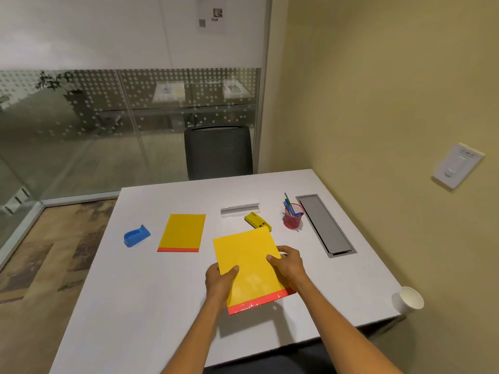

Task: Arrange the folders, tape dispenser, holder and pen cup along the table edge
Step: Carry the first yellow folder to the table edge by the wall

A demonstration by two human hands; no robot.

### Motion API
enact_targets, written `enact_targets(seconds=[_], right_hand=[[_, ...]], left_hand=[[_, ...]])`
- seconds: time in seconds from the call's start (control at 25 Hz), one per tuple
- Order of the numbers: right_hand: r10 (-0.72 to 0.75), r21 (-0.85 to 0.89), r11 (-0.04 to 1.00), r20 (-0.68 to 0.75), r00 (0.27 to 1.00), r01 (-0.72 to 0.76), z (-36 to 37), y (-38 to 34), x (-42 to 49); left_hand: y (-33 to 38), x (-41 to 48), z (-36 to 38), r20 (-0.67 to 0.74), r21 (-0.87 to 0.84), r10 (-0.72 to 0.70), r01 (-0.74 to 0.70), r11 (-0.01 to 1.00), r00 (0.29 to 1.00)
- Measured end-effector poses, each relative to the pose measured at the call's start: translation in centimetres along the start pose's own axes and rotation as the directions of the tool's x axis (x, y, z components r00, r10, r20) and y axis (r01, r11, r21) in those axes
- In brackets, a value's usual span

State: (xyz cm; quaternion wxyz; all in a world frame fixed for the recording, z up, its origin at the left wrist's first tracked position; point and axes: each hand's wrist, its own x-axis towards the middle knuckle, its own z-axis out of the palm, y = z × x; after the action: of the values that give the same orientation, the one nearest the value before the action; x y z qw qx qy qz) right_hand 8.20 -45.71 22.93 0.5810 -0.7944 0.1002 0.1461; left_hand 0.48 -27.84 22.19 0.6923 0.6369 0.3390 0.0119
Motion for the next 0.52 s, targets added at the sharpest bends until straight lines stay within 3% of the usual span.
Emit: enact_targets(seconds=[0.24,0.52], right_hand=[[0.018,0.02,1.0,-0.079,0.997,-0.016,-5.5,-1.0,2.1],[0.036,0.01,0.999,-0.146,0.989,-0.035,-16.4,0.4,7.6]], left_hand=[[1.5,1.5,5.6,0.122,0.027,0.043,-0.047,0.999,0.992],[1.8,3.1,16.3,0.276,0.208,0.062,-0.122,0.97,0.959]])
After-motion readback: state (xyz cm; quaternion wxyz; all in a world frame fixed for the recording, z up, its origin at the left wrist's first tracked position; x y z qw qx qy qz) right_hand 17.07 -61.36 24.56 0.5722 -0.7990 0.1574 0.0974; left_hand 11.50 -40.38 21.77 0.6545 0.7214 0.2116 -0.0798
